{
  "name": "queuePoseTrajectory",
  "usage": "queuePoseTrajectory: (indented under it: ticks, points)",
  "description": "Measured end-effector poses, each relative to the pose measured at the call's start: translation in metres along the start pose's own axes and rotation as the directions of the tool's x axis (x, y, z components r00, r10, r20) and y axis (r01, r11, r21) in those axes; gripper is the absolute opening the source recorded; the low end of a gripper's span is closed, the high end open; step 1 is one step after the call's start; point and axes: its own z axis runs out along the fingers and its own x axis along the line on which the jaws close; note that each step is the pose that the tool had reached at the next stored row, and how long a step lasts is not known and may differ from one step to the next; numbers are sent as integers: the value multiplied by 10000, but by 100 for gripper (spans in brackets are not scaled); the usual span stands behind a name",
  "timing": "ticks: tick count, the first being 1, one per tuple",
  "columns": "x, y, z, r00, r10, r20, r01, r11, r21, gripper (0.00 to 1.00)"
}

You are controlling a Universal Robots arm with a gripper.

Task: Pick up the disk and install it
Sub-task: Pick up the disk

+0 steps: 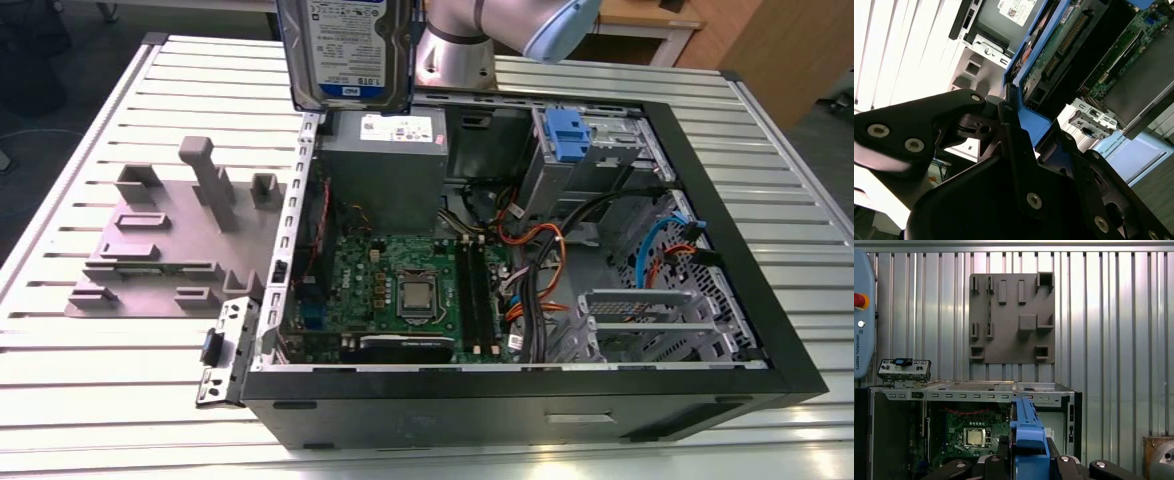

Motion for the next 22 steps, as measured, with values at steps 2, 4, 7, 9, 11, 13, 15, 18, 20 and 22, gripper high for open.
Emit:
queuePoseTrajectory:
  ticks: [2, 4, 7, 9, 11, 13, 15, 18, 20, 22]
  points:
    - [0, 0, 0, 10000, 0, 0, 0, 10000, 0, 36]
    - [-1, -12, 0, 10000, -2, 0, 2, 10000, 0, 36]
    - [0, -38, 0, 10000, 0, 0, 0, 10000, 0, 36]
    - [-1, -57, 0, 10000, 0, 0, 0, 10000, 0, 36]
    - [-1, -71, 0, 10000, 1, 0, -1, 10000, 0, 36]
    - [-1, -85, -1, 10000, 0, 0, 0, 10000, 0, 36]
    - [-1, -97, -1, 10000, 0, -1, 0, 10000, 0, 36]
    - [-2, -115, -1, 10000, 0, 0, 0, 10000, 0, 36]
    - [-2, -128, -1, 10000, 0, -1, 0, 10000, 0, 36]
    - [-2, -140, -1, 10000, 0, 0, 0, 10000, 0, 36]
